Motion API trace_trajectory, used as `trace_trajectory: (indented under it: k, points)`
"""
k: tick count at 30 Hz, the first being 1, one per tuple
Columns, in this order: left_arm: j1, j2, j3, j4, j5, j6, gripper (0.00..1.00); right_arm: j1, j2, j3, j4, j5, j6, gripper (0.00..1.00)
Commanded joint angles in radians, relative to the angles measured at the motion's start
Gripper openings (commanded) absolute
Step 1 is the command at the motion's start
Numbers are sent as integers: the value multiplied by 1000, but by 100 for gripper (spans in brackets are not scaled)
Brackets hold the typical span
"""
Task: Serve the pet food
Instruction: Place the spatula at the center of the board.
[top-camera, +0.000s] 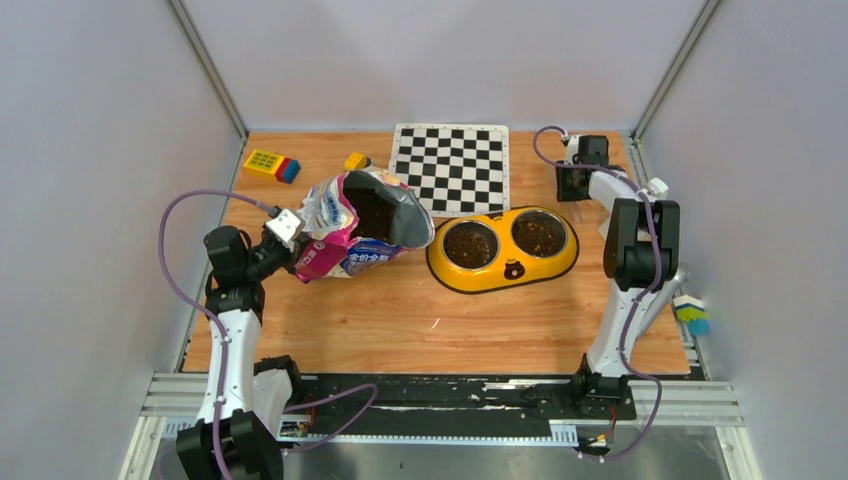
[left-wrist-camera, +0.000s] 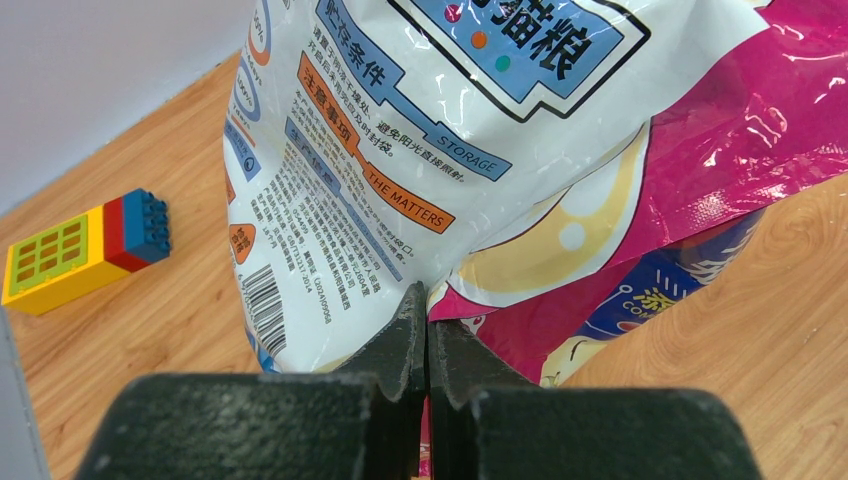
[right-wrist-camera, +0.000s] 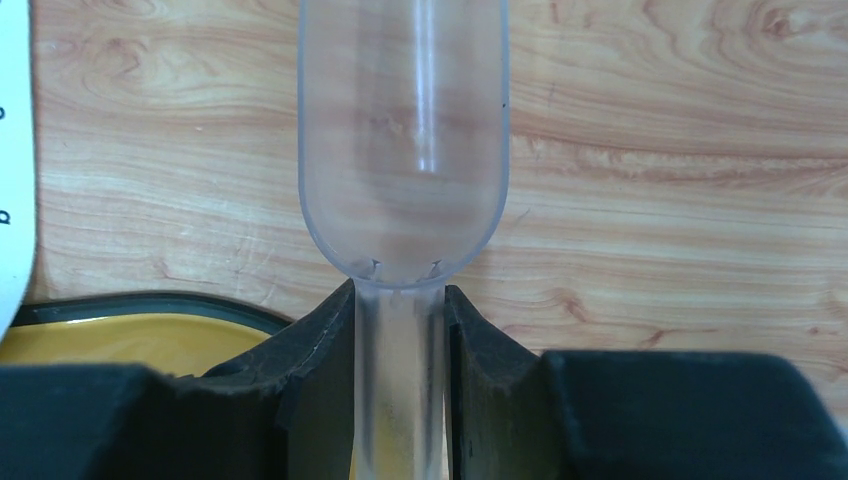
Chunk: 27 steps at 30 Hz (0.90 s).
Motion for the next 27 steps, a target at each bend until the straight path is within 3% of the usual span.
trace_trajectory:
  k: [1, 16, 21, 27]
  points:
    - [11, 2, 8, -39, 14, -2, 0, -11, 20, 26, -27, 20, -18, 20]
    - [11, 4, 11, -39, 19, -1, 0, -49, 43, 37, -80, 41, -58, 35]
    - [11, 7, 11, -40, 20, -1, 0, -56, 36, 50, -97, 30, -62, 48]
    - [11, 8, 13, -41, 22, -1, 0, -56, -12, 61, -110, 5, -73, 54]
